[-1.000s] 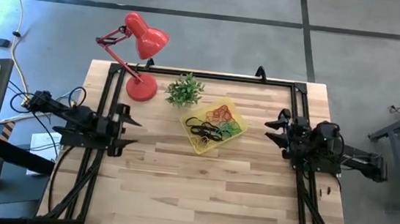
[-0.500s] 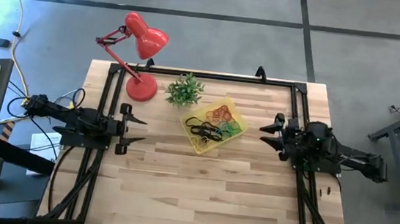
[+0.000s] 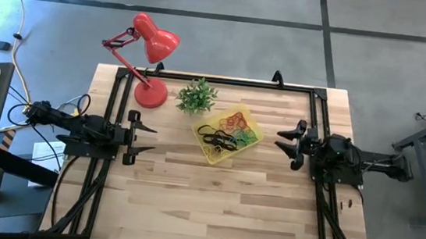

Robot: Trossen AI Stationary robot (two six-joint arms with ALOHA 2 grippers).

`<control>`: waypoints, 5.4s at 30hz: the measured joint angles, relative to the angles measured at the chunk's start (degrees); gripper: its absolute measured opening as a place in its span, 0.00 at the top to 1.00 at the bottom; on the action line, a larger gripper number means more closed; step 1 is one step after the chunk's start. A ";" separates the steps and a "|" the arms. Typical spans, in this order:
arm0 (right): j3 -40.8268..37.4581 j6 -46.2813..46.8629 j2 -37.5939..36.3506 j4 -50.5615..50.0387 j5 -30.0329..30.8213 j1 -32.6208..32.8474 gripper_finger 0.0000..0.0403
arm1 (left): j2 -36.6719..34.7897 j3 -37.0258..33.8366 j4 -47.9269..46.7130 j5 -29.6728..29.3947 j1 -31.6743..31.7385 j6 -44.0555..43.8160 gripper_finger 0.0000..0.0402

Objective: Pick and place rubber bands into bin
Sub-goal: Return to Home Position

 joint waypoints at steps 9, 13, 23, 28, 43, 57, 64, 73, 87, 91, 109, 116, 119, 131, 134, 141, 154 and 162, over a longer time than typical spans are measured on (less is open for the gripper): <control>0.00 0.19 0.00 -0.16 -0.05 0.00 0.52 | 0.00 0.00 0.00 0.01 0.00 0.00 0.39; 0.00 0.21 0.00 -0.21 -0.05 0.00 0.52 | 0.00 0.00 -0.01 0.01 0.00 0.00 0.39; -0.02 0.30 0.03 -0.31 -0.05 0.00 0.52 | 0.00 0.02 0.01 0.01 0.00 -0.01 0.39; -0.02 0.32 0.05 -0.35 -0.05 0.00 0.52 | 0.00 0.02 -0.01 0.01 0.00 0.00 0.39; -0.04 0.30 0.05 -0.37 -0.05 0.00 0.52 | 0.00 0.02 0.00 0.01 0.00 -0.01 0.39; -0.04 0.30 0.05 -0.40 -0.05 0.00 0.52 | 0.00 0.04 0.01 0.01 0.00 0.00 0.39; -0.07 0.30 0.07 -0.40 -0.05 0.00 0.52 | 0.00 0.04 0.01 0.01 0.00 0.00 0.39; -0.07 0.30 0.07 -0.40 -0.05 -0.02 0.52 | 0.02 0.04 -0.01 -0.01 0.00 0.00 0.39; -0.07 0.30 0.07 -0.41 -0.05 -0.02 0.52 | 0.17 0.04 -0.12 1.17 8.10 -0.01 0.39; -0.07 0.30 0.07 -0.40 -0.05 -0.02 0.52 | 0.23 0.04 -0.08 0.65 11.09 -0.02 0.39; -0.07 0.30 0.07 -0.40 -0.05 -0.02 0.52 | 0.17 0.04 0.06 -0.70 10.10 2.44 0.39; -0.07 0.30 0.07 -0.40 -0.05 -0.02 0.52 | 0.17 0.04 0.08 -0.98 6.22 15.76 0.39; -0.07 0.30 0.07 -0.40 -0.05 0.00 0.52 | 0.17 0.04 0.08 -0.97 6.36 16.09 0.39; -0.07 0.30 0.07 -0.40 -0.05 -0.01 0.52 | 0.20 0.04 0.08 -0.89 6.36 16.09 0.39; -0.07 0.30 0.07 -0.40 -0.04 -0.02 0.52 | 0.20 0.04 0.08 -0.86 6.36 16.07 0.39; -0.07 0.30 0.07 -0.40 -0.05 -0.02 0.52 | 0.20 0.04 0.08 -0.86 6.36 16.06 0.39; -0.07 0.30 0.07 -0.40 -0.05 -0.02 0.52 | 0.20 0.04 0.08 -0.86 6.36 16.06 0.39; -0.07 0.30 0.07 -0.40 -0.04 -0.01 0.52 | 0.20 0.04 0.10 -0.86 6.36 16.06 0.39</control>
